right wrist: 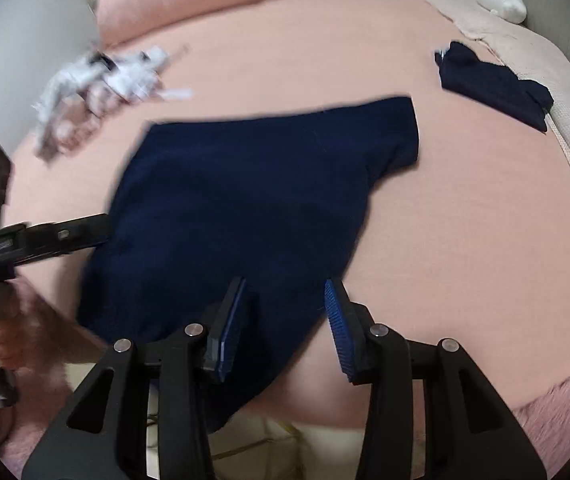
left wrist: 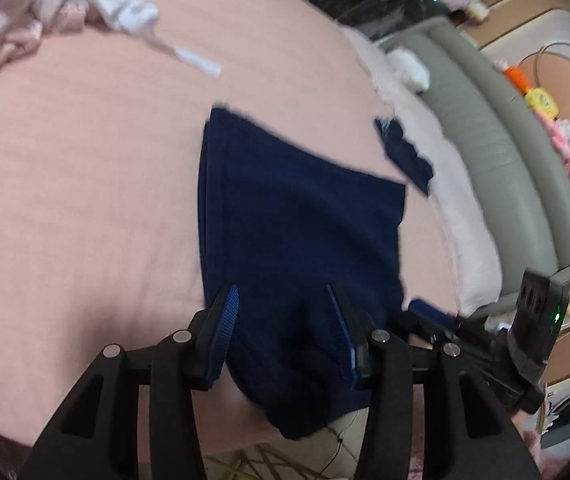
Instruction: Fold clothes
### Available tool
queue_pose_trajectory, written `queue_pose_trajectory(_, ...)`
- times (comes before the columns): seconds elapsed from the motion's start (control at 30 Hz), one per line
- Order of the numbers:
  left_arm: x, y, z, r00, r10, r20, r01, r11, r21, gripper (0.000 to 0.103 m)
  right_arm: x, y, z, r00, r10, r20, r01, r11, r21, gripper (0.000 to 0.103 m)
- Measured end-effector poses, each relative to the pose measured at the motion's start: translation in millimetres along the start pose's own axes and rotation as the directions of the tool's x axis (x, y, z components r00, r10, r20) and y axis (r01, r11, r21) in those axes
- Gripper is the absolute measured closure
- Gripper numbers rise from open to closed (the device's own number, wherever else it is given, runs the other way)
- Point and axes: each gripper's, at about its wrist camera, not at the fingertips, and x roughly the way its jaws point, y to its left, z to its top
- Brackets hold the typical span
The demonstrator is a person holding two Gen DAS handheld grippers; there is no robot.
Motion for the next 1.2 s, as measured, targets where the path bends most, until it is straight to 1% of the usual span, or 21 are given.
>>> queue_pose_trajectory(0.07,-13.3,-0.8,-2.1,1.000,-0.001,0.014,0.001,1.000,-0.003,0.056,-7.6,0.8,-6.4,0.999,0.031,0.007,-0.031,0.999,0.037,0.062)
queue_pose_trajectory(0.1,-16.7,-2.2,-5.3,1.000,0.002,0.012,-0.002,1.000,0.002,0.056,-5.7,4.1,-11.7,0.999,0.044,-0.011,-0.044,0.999,0.032,0.062)
queue_pose_trajectory(0.13,-16.2,-4.5,-7.6,0.999,0.033,0.005,-0.033,0.999,0.016,0.056,-1.3,7.4,-18.3,0.998,0.038,-0.042,-0.038,0.999,0.011,0.062)
queue_pose_trajectory(0.17,-14.2,-7.3,-9.6,0.997,0.075,-0.004,-0.075,0.997,0.034,0.056,5.0,10.9,-24.1,0.997,0.016,-0.077,-0.017,1.000,-0.014,0.062)
queue_pose_trajectory(0.2,-15.7,-5.2,-13.5,0.988,0.153,-0.005,-0.153,0.987,0.050,0.056,7.4,13.4,-28.2,0.996,0.000,-0.092,-0.002,1.000,-0.028,0.062)
queue_pose_trajectory(0.23,-25.2,4.2,-17.4,0.974,0.225,0.008,-0.225,0.973,0.041,0.057,6.3,15.0,-30.7,0.996,-0.010,-0.088,0.008,1.000,-0.029,0.062)
queue_pose_trajectory(0.27,-36.0,11.7,-18.7,0.976,0.218,0.028,-0.218,0.976,-0.005,0.058,2.6,16.1,-31.9,0.997,-0.008,-0.079,0.006,1.000,-0.025,0.062)
queue_pose_trajectory(0.33,-49.1,15.5,-21.0,0.991,0.122,0.046,-0.119,0.991,-0.063,0.056,-14.9,18.6,-30.6,0.999,0.041,-0.020,-0.041,0.999,-0.013,0.062)
queue_pose_trajectory(0.4,-57.8,14.8,-26.7,0.999,0.010,0.044,-0.006,0.995,-0.095,0.055,-28.7,18.2,-30.7,0.997,0.071,0.032,-0.071,0.997,0.005,0.061)
queue_pose_trajectory(0.47,-56.3,16.9,-34.8,0.999,-0.032,0.017,0.034,0.995,-0.097,0.054,-27.8,14.5,-33.5,0.997,0.071,0.030,-0.072,0.997,0.031,0.060)
queue_pose_trajectory(0.57,-42.8,23.9,-47.1,0.997,-0.059,-0.049,0.051,0.988,-0.148,0.054,-9.8,8.9,-41.1,0.998,0.040,-0.053,-0.038,0.998,0.043,0.060)
queue_pose_trajectory(0.67,-37.8,26.2,-56.3,0.993,-0.095,-0.074,0.079,0.978,-0.192,0.054,-7.7,4.1,-48.7,0.994,0.086,-0.066,-0.080,0.993,0.085,0.060)
queue_pose_trajectory(0.77,-26.3,16.4,-61.2,0.991,-0.067,-0.114,0.050,0.988,-0.144,0.055,4.0,8.0,-47.9,0.982,0.148,-0.114,-0.138,0.986,0.088,0.051)
queue_pose_trajectory(0.83,-17.7,10.4,-59.5,0.992,-0.060,-0.109,0.046,0.991,-0.127,0.058,12.1,12.0,-46.7,0.972,0.188,-0.144,-0.176,0.980,0.090,0.051)
queue_pose_trajectory(0.87,-15.0,10.8,-58.2,0.992,-0.061,-0.108,0.047,0.990,-0.130,0.060,14.0,13.6,-45.8,0.968,0.207,-0.142,-0.195,0.976,0.093,0.051)
queue_pose_trajectory(0.9,-12.9,12.5,-57.1,0.992,-0.064,-0.109,0.049,0.989,-0.137,0.060,15.0,13.8,-44.6,0.966,0.219,-0.137,-0.207,0.973,0.098,0.056)
queue_pose_trajectory(0.93,-12.5,14.8,-57.7,0.992,-0.065,-0.110,0.049,0.989,-0.141,0.064,15.6,13.1,-43.8,0.965,0.226,-0.134,-0.213,0.972,0.104,0.061)
queue_pose_trajectory(0.97,-13.6,16.7,-59.3,0.992,-0.066,-0.110,0.050,0.989,-0.142,0.069,16.1,12.5,-43.1,0.964,0.232,-0.130,-0.218,0.970,0.110,0.069)
queue_pose_trajectory(1.0,-14.2,16.1,-60.2,0.992,-0.069,-0.108,0.053,0.989,-0.141,0.071,15.7,12.1,-43.1,0.963,0.237,-0.128,-0.224,0.968,0.113,0.073)
queue_pose_trajectory(1.03,-16.6,15.5,-60.6,0.992,-0.071,-0.106,0.056,0.989,-0.139,0.075,14.3,12.0,-43.9,0.962,0.243,-0.127,-0.229,0.967,0.113,0.075)
queue_pose_trajectory(1.2,-28.3,13.1,-63.2,0.993,-0.085,-0.084,0.073,0.988,-0.135,0.077,1.3,16.8,-46.0,0.948,0.297,-0.118,-0.285,0.953,0.104,0.082)
